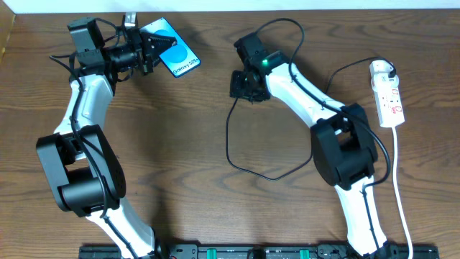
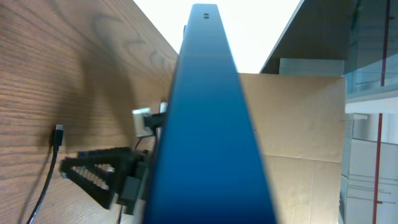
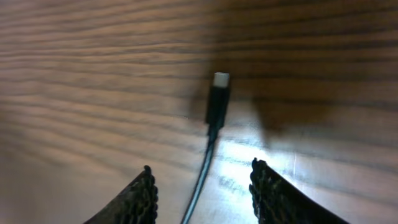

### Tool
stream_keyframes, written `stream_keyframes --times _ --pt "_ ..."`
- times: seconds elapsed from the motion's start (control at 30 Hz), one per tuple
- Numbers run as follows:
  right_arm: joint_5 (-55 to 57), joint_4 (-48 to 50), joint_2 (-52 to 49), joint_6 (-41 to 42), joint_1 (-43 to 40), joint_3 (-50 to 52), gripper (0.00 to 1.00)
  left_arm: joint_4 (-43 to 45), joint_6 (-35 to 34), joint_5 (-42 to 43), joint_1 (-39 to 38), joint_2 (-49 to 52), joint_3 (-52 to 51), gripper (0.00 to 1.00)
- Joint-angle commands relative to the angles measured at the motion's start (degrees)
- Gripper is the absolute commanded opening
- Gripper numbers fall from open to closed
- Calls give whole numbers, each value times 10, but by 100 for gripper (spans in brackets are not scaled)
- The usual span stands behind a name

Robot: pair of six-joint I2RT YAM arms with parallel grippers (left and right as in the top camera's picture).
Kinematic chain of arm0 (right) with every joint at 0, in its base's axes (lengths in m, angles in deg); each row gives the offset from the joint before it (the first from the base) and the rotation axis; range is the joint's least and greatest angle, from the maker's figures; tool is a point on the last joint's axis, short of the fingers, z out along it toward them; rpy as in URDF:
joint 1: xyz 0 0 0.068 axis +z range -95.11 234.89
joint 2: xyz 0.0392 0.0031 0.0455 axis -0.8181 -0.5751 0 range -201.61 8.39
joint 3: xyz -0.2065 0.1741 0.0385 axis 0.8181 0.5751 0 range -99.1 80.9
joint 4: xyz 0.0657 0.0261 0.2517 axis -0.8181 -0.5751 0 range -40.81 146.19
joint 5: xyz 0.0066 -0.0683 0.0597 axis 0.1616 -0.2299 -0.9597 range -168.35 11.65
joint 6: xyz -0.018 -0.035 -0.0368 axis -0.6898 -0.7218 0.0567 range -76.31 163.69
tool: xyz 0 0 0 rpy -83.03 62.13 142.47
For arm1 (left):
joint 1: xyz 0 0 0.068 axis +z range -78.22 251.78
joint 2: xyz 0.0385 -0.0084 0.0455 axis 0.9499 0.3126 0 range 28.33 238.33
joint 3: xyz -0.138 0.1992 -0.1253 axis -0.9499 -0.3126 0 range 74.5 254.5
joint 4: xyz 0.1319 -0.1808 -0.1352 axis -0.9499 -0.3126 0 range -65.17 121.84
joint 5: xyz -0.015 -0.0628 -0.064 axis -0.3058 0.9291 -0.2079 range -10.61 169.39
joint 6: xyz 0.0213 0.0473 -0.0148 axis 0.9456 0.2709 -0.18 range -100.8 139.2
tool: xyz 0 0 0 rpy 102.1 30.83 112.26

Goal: Plug charger to phone and switch on socket
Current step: 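Lower the right gripper and grasp the black cable's USB-C end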

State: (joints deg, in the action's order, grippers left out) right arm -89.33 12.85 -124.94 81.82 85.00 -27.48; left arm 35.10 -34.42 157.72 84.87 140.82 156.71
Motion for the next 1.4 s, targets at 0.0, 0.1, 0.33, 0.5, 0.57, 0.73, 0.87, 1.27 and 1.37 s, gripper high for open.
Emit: stream_keyframes --times 0.0,0.1,0.33,0.5,0.57,0.73,0.87,1.27,1.37 --pt "12 8 -16 21 0 -7 41 4 4 25 1 -11 1 7" --pt "12 18 -19 21 0 -7 39 4 4 25 1 -11 1 8" --pt "12 44 -34 41 7 -7 35 4 4 25 1 -11 1 7" --pt "12 49 -54 47 12 -7 33 4 4 25 1 -11 1 7" --pt "12 49 -60 50 12 -7 32 4 4 25 1 -11 1 8" --pt "15 46 -69 51 11 -6 26 4 4 25 1 -11 1 8" --pt "18 38 -73 50 11 -6 11 4 4 25 1 -11 1 8" --pt "-99 62 -60 -145 -14 -8 1 4 4 25 1 -11 1 8" --pt "-258 72 -39 -261 -48 -8 1 4 4 25 1 -11 1 8"
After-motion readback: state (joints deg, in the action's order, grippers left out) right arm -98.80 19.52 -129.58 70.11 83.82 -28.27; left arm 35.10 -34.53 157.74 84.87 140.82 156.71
